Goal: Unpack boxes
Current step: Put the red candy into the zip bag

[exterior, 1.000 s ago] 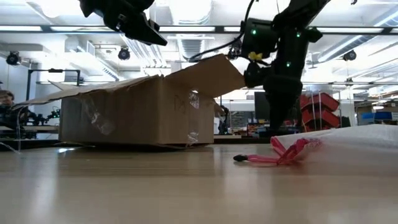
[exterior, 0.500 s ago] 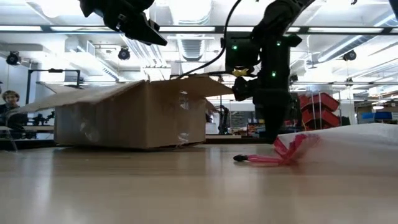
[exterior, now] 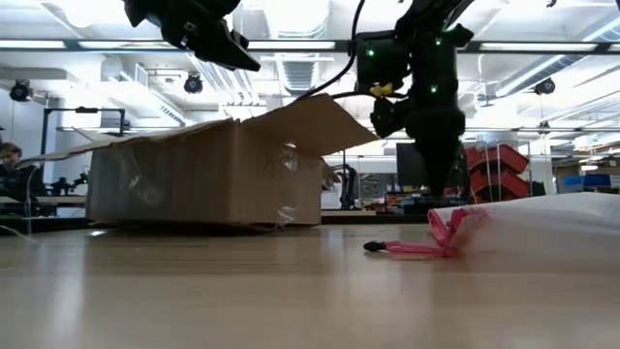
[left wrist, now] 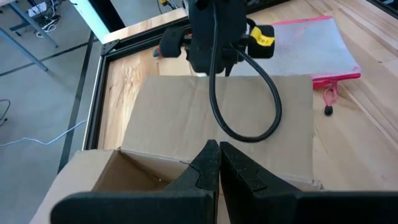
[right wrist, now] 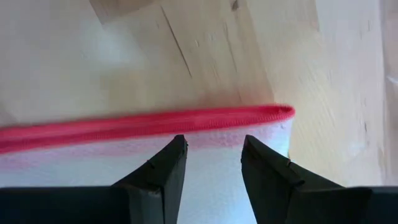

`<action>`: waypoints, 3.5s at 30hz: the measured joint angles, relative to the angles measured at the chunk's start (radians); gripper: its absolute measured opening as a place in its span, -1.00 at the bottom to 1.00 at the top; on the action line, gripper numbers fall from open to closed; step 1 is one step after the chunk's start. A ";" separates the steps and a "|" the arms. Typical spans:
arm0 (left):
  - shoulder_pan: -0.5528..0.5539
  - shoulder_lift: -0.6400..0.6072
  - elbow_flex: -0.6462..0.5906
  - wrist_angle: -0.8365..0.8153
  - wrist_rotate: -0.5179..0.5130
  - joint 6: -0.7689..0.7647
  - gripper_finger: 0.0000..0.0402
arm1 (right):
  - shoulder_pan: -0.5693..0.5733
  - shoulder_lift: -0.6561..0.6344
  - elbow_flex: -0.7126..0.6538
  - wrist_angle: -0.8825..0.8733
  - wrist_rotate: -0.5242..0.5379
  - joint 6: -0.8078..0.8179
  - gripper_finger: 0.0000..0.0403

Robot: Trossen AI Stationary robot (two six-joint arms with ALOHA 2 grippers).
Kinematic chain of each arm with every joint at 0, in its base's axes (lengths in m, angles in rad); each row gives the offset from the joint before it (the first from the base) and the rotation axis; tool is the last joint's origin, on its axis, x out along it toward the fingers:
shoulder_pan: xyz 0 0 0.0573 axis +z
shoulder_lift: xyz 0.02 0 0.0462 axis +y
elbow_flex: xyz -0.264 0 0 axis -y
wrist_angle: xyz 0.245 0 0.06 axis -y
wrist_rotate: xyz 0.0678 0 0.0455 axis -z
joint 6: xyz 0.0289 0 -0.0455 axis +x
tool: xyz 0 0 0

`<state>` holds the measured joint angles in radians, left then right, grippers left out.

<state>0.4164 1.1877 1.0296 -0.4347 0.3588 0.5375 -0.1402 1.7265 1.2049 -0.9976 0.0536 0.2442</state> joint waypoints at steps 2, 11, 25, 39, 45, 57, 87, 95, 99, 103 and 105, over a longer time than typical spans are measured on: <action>0.000 0.000 -0.002 0.000 0.000 0.000 -1.00 | -0.006 -0.005 0.000 0.008 -0.012 0.064 -0.39; 0.000 0.000 -0.004 0.000 0.000 0.000 -1.00 | -0.042 -0.006 0.000 0.059 -0.039 0.377 -0.43; 0.000 0.000 -0.004 0.000 0.000 0.000 -1.00 | -0.088 -0.006 -0.010 0.233 -0.193 0.533 -0.62; 0.000 0.000 -0.005 0.000 0.000 0.000 -1.00 | -0.125 -0.006 -0.083 0.218 -0.184 0.488 -0.77; 0.000 0.000 -0.001 0.000 0.000 -0.004 -1.00 | -0.149 0.003 -0.103 0.223 -0.184 0.450 -0.77; 0.000 0.000 0.001 0.000 0.000 -0.004 -1.00 | -0.154 0.058 -0.081 0.242 -0.246 0.380 -0.77; 0.000 0.002 0.002 0.015 0.000 -0.004 -1.00 | -0.157 0.080 0.081 -0.187 -0.251 0.158 -0.83; 0.000 0.002 0.002 0.015 0.000 -0.003 -1.00 | -0.158 0.080 0.100 -0.155 -0.141 0.287 -0.52; 0.000 0.002 0.002 0.015 0.000 0.001 -1.00 | -0.158 0.080 0.100 -0.134 -0.078 0.343 -0.21; 0.000 0.002 0.002 0.015 0.000 0.008 -1.00 | -0.158 0.084 0.100 -0.121 -0.078 0.394 0.08; 0.000 0.003 0.002 0.015 0.000 0.009 -1.00 | -0.155 0.092 0.100 -0.121 -0.078 0.397 0.20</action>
<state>0.4163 1.1904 1.0313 -0.4193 0.3588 0.5461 -0.2947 1.8182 1.3045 -1.1188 -0.0248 0.6411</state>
